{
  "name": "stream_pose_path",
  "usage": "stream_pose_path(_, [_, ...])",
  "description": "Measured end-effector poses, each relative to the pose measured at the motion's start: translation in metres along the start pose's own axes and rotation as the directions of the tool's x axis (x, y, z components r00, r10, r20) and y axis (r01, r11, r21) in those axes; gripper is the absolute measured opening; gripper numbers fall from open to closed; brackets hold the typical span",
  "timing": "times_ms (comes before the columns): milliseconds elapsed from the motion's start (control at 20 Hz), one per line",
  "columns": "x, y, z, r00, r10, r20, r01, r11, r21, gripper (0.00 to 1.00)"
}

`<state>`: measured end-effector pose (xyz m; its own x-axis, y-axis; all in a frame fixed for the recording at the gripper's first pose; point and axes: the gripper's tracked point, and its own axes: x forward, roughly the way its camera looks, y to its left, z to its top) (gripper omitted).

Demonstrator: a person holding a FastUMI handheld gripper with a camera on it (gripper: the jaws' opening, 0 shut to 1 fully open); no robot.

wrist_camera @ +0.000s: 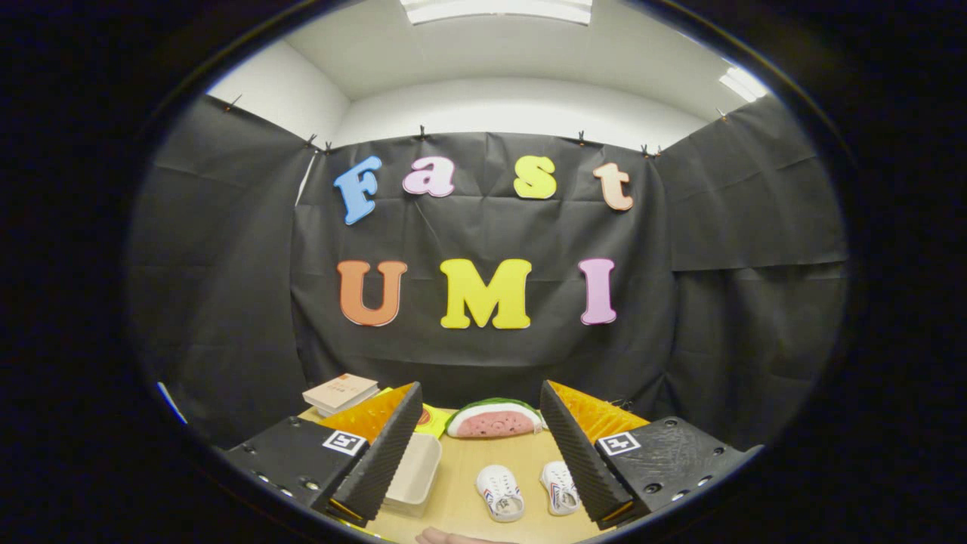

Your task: Open the storage box then place both shoes into the box .Put the left shoe in first, then the right shoe, with the right side of both shoes facing outward in a uniform manner.

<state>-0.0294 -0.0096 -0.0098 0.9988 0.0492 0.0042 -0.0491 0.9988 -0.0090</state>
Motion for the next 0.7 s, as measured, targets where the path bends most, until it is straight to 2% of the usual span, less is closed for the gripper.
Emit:
stream_pose_path(300, [-0.010, -0.016, -0.031, 0.996, 0.073, -0.045, -0.071, 0.996, 0.045, 0.95])
stream_pose_path(450, [0.003, -0.031, -0.051, 0.987, 0.125, -0.097, -0.117, 0.990, 0.080, 0.95])
stream_pose_path(600, [0.028, -0.044, -0.073, 0.962, 0.209, -0.173, -0.185, 0.972, 0.145, 0.95])
stream_pose_path(700, [0.050, -0.050, -0.097, 0.929, 0.281, -0.242, -0.233, 0.950, 0.206, 0.95])
